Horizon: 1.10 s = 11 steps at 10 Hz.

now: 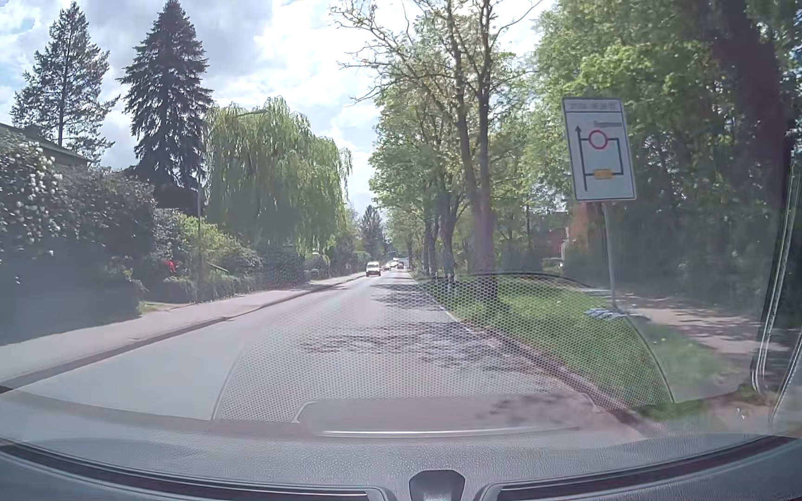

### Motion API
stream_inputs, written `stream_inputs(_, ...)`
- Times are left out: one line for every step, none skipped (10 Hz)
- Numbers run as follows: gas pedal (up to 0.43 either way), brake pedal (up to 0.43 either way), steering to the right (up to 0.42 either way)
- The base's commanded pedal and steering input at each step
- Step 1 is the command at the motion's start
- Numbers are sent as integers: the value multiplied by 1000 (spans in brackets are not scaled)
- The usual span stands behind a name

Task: Follow the waypoints while adhering to traffic rules and regulations

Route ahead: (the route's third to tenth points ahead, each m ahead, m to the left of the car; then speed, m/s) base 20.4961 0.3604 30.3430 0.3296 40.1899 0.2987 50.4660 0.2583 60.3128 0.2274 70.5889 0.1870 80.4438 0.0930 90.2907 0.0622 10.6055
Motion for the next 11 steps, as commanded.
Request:
stream_inputs(47,0,-4)
stream_inputs(47,0,-4)
stream_inputs(47,0,-4)
stream_inputs(47,0,-4)
stream_inputs(47,0,-4)
stream_inputs(47,0,-4)
stream_inputs(47,0,-2)
stream_inputs(47,0,1)
stream_inputs(47,0,2)
stream_inputs(47,0,1)
stream_inputs(47,0,0)
